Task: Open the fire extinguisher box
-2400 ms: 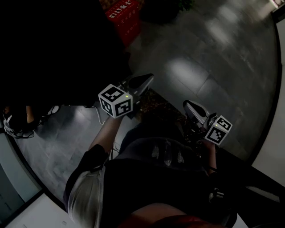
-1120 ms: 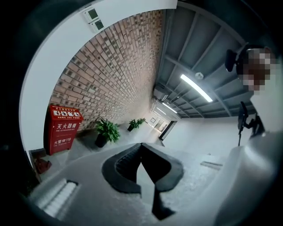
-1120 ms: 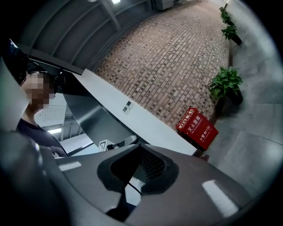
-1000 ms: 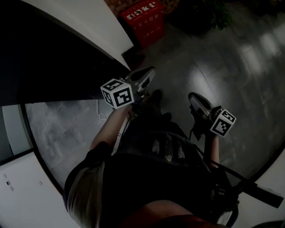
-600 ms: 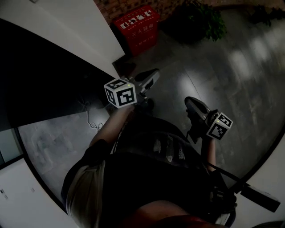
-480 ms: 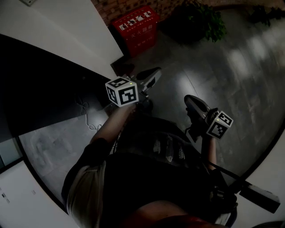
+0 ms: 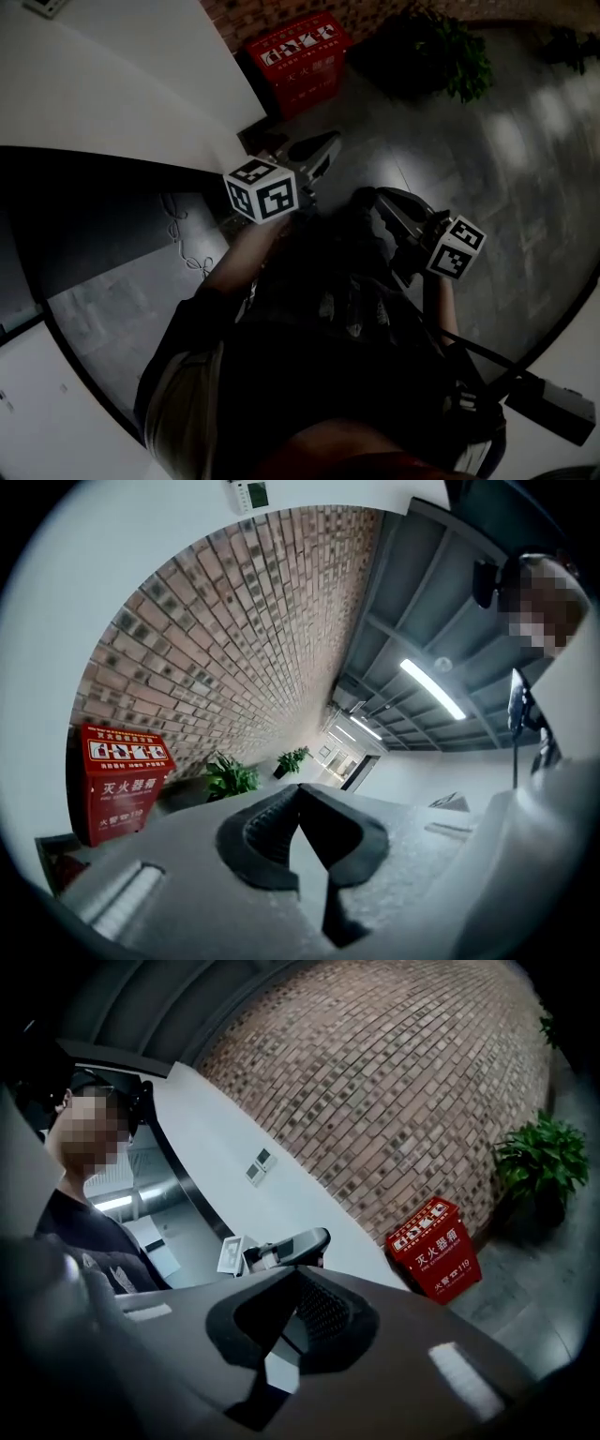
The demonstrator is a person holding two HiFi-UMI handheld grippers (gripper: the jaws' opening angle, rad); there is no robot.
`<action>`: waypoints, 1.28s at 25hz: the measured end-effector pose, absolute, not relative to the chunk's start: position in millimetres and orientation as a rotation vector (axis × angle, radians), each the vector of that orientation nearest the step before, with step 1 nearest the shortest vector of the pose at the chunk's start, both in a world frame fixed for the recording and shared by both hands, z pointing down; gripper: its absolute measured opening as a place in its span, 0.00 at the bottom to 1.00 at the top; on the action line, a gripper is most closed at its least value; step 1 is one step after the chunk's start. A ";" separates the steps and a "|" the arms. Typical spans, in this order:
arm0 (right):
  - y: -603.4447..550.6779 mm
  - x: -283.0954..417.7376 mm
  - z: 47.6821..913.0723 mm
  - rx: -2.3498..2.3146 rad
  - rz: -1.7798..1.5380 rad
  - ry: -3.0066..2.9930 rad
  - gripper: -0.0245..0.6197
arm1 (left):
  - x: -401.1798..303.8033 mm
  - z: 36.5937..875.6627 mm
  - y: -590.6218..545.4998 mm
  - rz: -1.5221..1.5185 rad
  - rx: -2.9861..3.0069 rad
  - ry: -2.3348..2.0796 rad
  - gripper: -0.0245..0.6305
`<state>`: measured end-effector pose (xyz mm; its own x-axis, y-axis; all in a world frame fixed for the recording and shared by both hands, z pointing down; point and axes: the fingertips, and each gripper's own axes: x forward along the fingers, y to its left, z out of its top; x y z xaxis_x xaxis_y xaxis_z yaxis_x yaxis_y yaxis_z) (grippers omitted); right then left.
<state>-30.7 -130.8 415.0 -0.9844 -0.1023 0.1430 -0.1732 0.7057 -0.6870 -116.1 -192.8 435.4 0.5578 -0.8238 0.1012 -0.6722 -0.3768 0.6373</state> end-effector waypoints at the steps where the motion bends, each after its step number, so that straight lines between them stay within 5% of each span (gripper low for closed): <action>1: -135.3 -34.1 418.1 0.206 1.127 -2.805 0.04 | -118.4 438.7 -197.0 -0.292 2.151 -1.216 0.04; 18: -324.2 4.7 428.1 -0.024 1.125 -2.743 0.04 | -134.1 485.0 -346.1 -0.344 1.770 -1.479 0.04; 32: -403.2 -13.7 441.4 -0.077 0.973 -2.711 0.04 | -214.0 564.6 -393.8 -0.583 1.346 -1.609 0.04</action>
